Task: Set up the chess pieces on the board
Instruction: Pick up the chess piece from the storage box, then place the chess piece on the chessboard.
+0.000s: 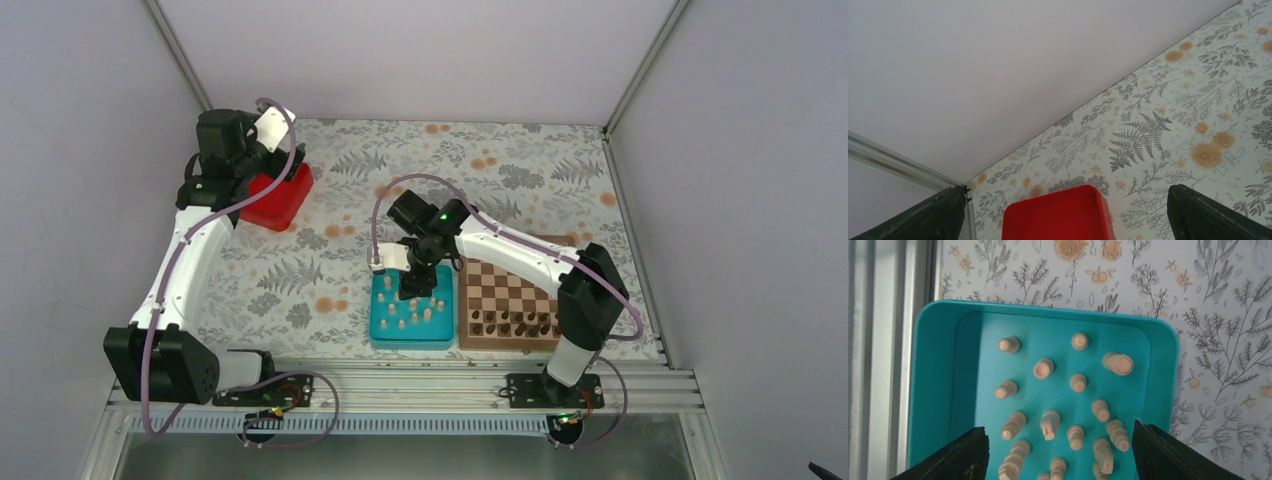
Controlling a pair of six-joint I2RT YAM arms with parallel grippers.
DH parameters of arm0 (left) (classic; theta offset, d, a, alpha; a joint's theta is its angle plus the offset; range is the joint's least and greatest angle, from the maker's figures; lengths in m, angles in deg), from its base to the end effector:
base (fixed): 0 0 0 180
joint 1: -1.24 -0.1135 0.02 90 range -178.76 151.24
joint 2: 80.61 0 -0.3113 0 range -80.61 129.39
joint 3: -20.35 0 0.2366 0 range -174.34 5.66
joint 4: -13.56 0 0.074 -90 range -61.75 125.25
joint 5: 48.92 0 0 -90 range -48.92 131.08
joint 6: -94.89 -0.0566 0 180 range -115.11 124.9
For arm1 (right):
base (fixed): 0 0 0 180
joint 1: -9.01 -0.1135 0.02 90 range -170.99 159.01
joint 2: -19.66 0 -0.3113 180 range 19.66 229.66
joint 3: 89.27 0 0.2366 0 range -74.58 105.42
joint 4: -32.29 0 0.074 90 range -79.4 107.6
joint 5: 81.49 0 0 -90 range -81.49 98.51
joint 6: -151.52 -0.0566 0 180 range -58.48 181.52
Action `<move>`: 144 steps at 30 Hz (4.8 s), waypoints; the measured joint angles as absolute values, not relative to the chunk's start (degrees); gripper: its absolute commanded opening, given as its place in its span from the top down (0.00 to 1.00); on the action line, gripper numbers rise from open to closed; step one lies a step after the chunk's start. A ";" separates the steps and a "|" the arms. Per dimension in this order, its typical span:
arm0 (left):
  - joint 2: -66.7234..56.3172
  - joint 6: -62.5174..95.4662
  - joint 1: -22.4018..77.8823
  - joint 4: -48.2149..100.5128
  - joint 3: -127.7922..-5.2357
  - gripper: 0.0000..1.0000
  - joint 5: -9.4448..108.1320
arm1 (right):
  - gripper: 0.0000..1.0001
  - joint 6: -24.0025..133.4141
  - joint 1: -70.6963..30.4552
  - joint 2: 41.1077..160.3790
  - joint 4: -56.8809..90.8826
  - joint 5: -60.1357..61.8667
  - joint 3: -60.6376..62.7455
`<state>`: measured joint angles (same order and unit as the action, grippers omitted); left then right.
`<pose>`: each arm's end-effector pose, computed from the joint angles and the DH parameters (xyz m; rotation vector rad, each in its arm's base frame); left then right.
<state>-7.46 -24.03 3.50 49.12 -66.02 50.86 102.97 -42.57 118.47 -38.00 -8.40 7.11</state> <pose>0.2795 -0.0207 0.4162 0.6331 1.8521 0.1393 0.1997 0.2783 0.2887 -2.0995 1.9031 0.4575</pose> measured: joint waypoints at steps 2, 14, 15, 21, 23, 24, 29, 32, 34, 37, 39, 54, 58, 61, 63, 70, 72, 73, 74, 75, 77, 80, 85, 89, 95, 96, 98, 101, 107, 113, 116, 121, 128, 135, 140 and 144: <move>-7.09 -24.01 3.50 48.81 -65.89 0.00 50.71 | 0.25 102.45 -42.70 118.86 -36.40 -7.96 5.62; -8.01 -24.21 3.50 46.69 -63.40 0.00 50.27 | 0.40 102.43 -43.59 126.34 -31.29 -7.68 7.59; -8.16 -24.25 3.50 46.67 -62.96 0.00 50.12 | 0.40 102.40 -43.81 127.23 -31.29 -7.63 7.88; -8.60 -24.27 3.50 46.67 -61.54 0.00 49.84 | 0.41 102.40 -44.29 128.78 -31.16 -7.04 8.75; -8.62 -24.27 3.50 46.67 -61.52 0.00 49.75 | 0.42 102.38 -44.29 128.81 -30.96 -6.61 9.03; -8.62 -24.30 3.50 46.65 -61.52 0.00 49.66 | 0.42 102.38 -44.27 128.81 -30.85 -6.37 9.10; -8.65 -24.47 3.50 46.54 -61.50 0.00 49.25 | 0.45 102.40 -44.34 129.29 -30.15 -5.34 9.38; -8.73 -24.49 3.50 46.51 -61.50 0.00 49.16 | 0.46 102.40 -44.36 130.31 -29.76 -4.77 9.58; -8.78 -24.49 3.50 46.36 -61.41 0.00 49.01 | 0.47 102.40 -44.44 131.10 -29.47 -4.20 9.67; -9.08 -24.54 3.50 46.03 -60.84 0.00 48.74 | 0.50 102.40 -44.66 132.02 -28.90 -3.55 9.71; -9.13 -24.62 3.50 46.01 -60.71 0.00 48.63 | 0.52 102.40 -44.69 132.37 -28.38 -3.09 9.71; -9.13 -24.71 3.50 45.84 -60.32 0.00 48.70 | 0.84 102.21 -44.99 133.40 -27.18 -0.75 9.71; -9.13 -24.71 3.50 45.84 -60.32 0.00 48.98 | 0.88 101.86 -44.99 133.40 -27.16 -0.71 9.71; -9.13 -24.71 3.50 45.86 -60.32 0.00 49.09 | 0.90 101.90 -44.97 133.33 -27.18 -0.82 9.73; -9.10 -24.71 3.50 45.86 -60.32 0.00 49.14 | 0.90 101.90 -44.97 133.20 -27.48 -1.10 9.73; -9.10 -24.67 3.50 45.88 -60.32 0.00 49.29 | 0.93 100.87 -43.66 128.41 -31.70 -4.05 10.78; -9.06 -24.67 3.48 45.88 -60.34 0.00 49.49 | 0.93 100.59 -42.22 125.40 -32.90 -5.80 11.87; -8.99 -24.64 3.48 45.90 -60.36 0.00 49.64 | 0.94 100.44 -41.14 123.65 -33.43 -6.61 12.31; -8.91 -24.62 3.48 45.90 -60.45 0.00 49.84 | 0.94 100.37 -39.68 121.57 -33.84 -7.61 12.51; -8.78 -24.51 3.48 45.92 -60.56 0.00 50.12 | 0.94 100.35 -38.11 119.73 -34.28 -8.18 12.64; -8.45 -24.40 3.48 45.95 -60.95 0.00 50.73 | 0.94 100.35 -34.81 116.67 -35.16 -9.08 12.71; -7.75 -24.16 3.48 45.95 -61.96 0.00 51.48 | 0.94 100.63 -28.27 112.87 -36.47 -10.08 12.40; -6.31 -23.79 3.50 45.90 -63.12 0.00 52.50 | 0.94 102.51 -16.56 109.13 -37.73 -10.30 9.06; -5.43 -23.55 3.50 45.95 -63.27 0.00 52.79 | 0.94 104.98 -7.81 108.74 -38.26 -10.19 5.84; -5.10 -23.53 3.50 45.95 -63.47 0.00 52.98 | 0.94 108.85 3.01 108.89 -38.52 -8.77 -0.04; -5.08 -23.53 3.50 45.95 -63.47 0.00 53.01 | 0.94 109.44 4.21 108.98 -38.54 -8.31 -0.85; -5.06 -23.53 3.50 45.95 -63.45 0.00 53.01 | 0.94 110.23 5.74 109.22 -38.46 -7.18 -2.16; -5.02 -23.53 3.50 45.95 -63.45 0.00 53.18 | 0.94 111.30 6.53 110.07 -38.35 -5.80 -3.03; -5.00 -23.53 3.50 45.95 -63.45 0.00 53.20 | 0.94 112.15 6.59 112.57 -38.26 -2.06 -3.53; -5.00 -23.55 3.50 45.95 -63.45 0.00 53.20 | 0.94 112.30 7.60 114.31 -37.93 0.34 -4.08; -5.00 -23.55 3.50 45.92 -63.45 0.00 53.18 | 0.95 112.33 7.66 114.51 -37.71 0.50 -4.26; -5.00 -23.55 3.50 45.92 -63.45 0.00 53.20 | 0.96 112.44 7.66 114.51 -37.36 -0.01 -4.26; -5.00 -23.55 3.50 45.92 -63.45 0.00 53.20 | 0.96 112.44 7.66 114.53 -35.61 -0.44 -6.11; -5.00 -23.55 3.50 45.92 -63.45 0.00 53.20 | 0.96 112.41 7.66 115.23 -33.98 -1.47 -7.10; -5.00 -23.55 3.50 45.90 -63.45 0.00 53.18 | 0.96 112.41 7.66 115.25 -32.97 -1.73 -7.23; -5.00 -23.53 3.50 45.90 -63.45 0.00 53.20 | 0.96 112.41 7.66 115.25 -32.79 -1.73 -7.23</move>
